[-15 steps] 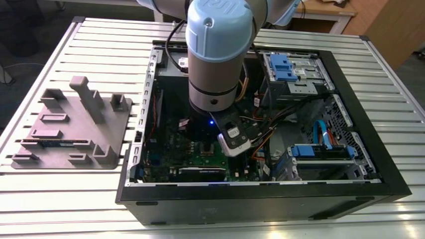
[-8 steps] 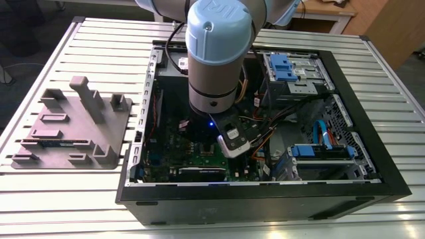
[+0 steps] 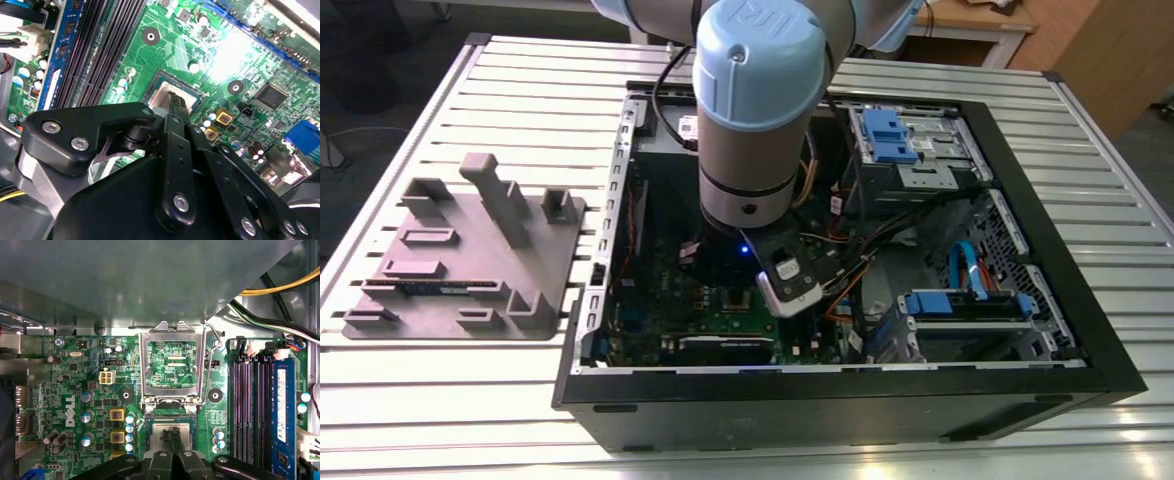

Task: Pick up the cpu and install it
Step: 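Place the cpu into insertion slot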

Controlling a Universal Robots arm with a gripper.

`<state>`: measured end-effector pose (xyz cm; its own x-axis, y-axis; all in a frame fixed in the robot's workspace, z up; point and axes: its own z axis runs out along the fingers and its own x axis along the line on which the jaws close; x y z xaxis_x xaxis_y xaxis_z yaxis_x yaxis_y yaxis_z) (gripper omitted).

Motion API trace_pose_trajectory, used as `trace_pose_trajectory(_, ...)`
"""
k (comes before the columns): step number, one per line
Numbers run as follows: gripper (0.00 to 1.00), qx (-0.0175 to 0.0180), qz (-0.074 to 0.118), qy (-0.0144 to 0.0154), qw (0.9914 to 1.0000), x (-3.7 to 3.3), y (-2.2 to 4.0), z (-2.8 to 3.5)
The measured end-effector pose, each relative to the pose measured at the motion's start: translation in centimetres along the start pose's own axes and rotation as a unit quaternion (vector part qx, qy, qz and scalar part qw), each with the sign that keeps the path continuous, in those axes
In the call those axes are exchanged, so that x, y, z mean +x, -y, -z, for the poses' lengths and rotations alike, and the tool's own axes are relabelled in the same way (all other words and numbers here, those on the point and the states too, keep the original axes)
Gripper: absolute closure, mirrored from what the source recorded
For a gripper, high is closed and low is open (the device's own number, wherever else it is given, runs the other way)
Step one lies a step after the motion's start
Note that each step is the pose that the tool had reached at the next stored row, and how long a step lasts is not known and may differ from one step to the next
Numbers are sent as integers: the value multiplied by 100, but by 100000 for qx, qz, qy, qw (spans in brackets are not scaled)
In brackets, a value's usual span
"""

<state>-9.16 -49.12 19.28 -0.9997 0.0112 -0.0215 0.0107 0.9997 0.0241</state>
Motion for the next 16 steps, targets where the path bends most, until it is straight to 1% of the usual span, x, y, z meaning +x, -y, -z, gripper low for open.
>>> trace_pose_trajectory(2,90,-34,2,19,100000,-1,-1,4)
trace_pose_trajectory(3,90,-106,-2,53,100000,-2,-3,16)
trace_pose_trajectory(4,90,-100,-2,50,100000,-2,-4,37)
trace_pose_trajectory(6,90,-34,-1,18,100000,-3,-3,90)
trace_pose_trajectory(10,90,-28,-1,13,100000,-5,-6,213)
trace_pose_trajectory(12,90,-26,-1,14,100000,-6,-7,262)
trace_pose_trajectory(15,90,-43,1,22,100000,-6,-8,267)
trace_pose_trajectory(16,90,-30,-1,16,100000,-7,-8,279)
